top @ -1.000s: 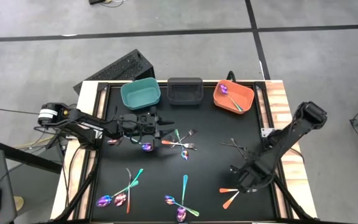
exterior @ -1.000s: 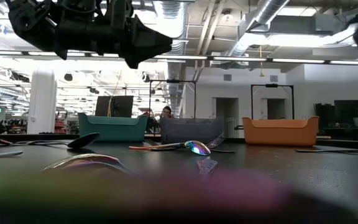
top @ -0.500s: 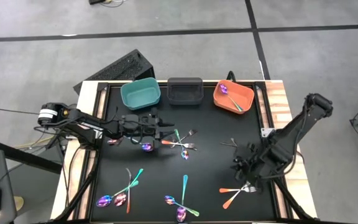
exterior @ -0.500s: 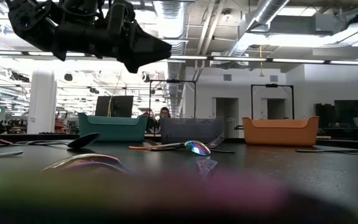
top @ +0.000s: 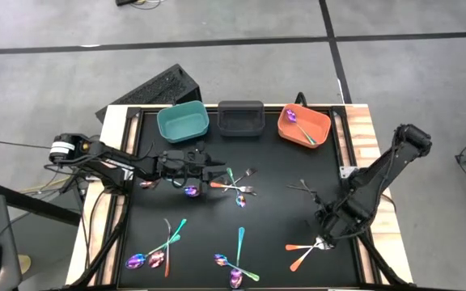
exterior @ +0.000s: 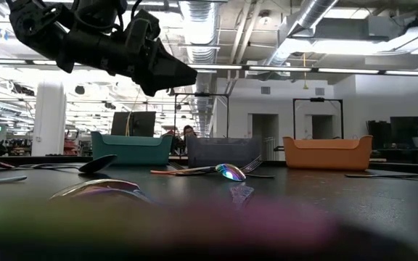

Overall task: Sort silverware by color (type)
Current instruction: Put the orange fork into the black bin

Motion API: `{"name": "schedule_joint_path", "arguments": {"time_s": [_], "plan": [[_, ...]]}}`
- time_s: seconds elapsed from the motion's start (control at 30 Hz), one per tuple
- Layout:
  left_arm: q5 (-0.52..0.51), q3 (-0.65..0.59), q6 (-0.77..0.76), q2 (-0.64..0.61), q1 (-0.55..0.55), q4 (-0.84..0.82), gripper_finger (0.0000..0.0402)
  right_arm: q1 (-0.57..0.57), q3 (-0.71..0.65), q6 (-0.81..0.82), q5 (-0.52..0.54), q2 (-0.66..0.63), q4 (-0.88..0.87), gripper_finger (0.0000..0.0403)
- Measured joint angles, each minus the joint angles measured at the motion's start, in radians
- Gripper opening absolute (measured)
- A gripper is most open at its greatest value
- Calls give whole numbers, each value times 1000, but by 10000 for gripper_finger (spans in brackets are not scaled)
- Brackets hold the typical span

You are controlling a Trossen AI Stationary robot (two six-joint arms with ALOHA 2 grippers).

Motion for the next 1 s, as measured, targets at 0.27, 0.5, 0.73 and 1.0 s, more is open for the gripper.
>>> {"name": "schedule_joint_path", "arguments": {"time_s": [0.27, 0.5, 0.73, 1.0], "plan": [[0, 0, -1, 0, -16, -5, 144, 56, -140, 21, -73, 55, 239, 221], [-1, 0, -1, 0, -16, 2, 144, 61, -202, 8, -96, 31, 245, 255], [-1, 0, -1, 0, -16, 3, 144, 62, -233, -42, -145, 31, 347, 255], [-1, 0, -1, 0, -16, 7, 144, 73, -294, -45, -190, 31, 460, 223]]}}
